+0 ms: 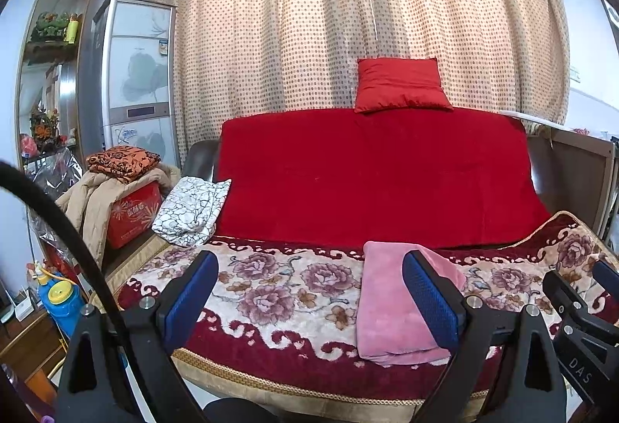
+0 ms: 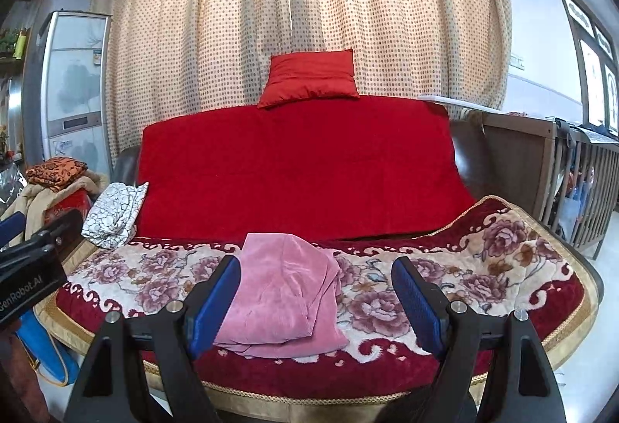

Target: Fold large clothes

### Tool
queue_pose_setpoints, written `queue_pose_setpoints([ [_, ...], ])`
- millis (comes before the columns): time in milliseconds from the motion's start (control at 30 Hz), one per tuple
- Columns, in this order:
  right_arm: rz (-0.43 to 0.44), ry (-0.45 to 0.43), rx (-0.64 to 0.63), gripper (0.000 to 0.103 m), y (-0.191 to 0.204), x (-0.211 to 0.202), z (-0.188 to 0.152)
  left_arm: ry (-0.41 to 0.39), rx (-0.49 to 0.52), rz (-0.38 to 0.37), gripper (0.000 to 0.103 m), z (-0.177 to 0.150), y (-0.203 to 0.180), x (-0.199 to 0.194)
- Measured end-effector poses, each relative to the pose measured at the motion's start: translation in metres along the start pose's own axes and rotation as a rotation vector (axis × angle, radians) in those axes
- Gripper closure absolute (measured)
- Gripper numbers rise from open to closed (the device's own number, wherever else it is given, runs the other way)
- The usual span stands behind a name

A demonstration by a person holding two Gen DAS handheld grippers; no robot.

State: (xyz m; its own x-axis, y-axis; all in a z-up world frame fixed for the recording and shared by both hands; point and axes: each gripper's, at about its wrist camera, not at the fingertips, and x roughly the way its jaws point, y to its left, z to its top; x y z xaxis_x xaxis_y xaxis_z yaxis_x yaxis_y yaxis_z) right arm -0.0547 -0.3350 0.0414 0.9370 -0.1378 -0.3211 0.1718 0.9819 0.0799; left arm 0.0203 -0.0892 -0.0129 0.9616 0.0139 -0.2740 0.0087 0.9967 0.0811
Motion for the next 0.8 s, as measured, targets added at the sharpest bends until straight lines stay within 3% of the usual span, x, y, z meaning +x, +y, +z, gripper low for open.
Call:
queue_pose_setpoints([
  [800,-0.009,-0.01,-0.012,0.02,0.005,-0.0049,-0.0005,-0.006,0.01,0.004,0.007,-0.0007,0.0024,-0.0037],
])
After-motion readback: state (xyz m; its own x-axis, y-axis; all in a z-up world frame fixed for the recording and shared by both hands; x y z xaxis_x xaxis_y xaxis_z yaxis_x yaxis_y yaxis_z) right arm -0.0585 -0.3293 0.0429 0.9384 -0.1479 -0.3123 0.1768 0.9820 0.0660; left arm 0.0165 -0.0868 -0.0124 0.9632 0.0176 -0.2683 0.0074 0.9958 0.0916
